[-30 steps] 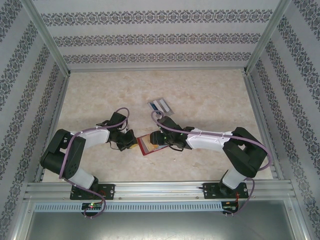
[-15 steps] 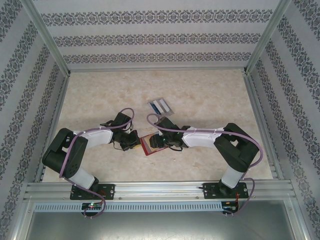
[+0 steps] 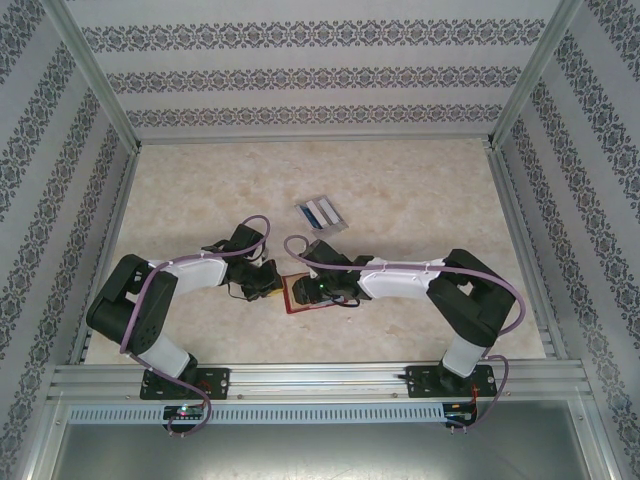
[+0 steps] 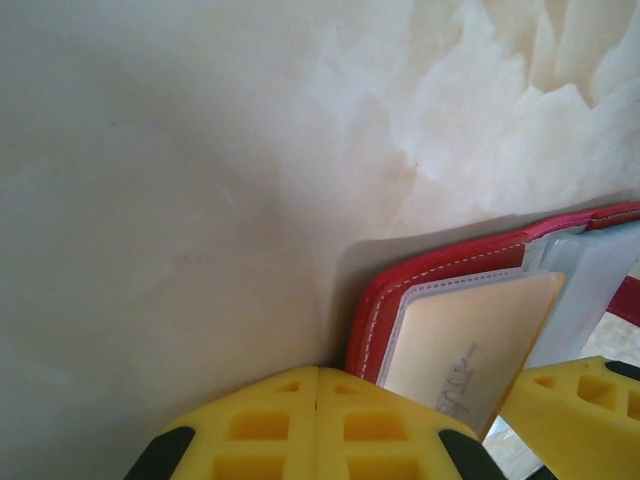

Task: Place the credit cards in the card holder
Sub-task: Insert the credit card into the card slot.

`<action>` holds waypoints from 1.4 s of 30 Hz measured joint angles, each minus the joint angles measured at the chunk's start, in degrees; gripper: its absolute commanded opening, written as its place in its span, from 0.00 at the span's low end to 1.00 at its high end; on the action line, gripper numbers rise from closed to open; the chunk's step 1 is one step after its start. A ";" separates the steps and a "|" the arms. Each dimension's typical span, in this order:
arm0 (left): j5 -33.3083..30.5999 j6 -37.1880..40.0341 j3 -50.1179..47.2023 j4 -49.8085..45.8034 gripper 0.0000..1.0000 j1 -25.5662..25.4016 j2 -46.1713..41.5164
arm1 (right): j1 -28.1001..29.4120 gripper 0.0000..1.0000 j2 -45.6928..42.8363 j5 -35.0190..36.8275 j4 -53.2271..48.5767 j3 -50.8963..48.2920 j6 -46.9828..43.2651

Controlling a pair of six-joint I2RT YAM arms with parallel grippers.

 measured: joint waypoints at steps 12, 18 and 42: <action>-0.94 0.13 0.72 -0.94 0.00 -0.61 0.07 | 0.17 0.48 -2.62 1.18 -2.54 0.22 1.49; -1.36 0.28 0.90 -1.07 0.00 -0.96 0.07 | -0.50 0.57 -11.85 3.43 -6.05 -1.57 1.27; -0.85 1.11 1.31 -1.01 0.00 -1.27 0.66 | -4.50 0.56 -10.69 3.04 -6.64 -8.59 3.04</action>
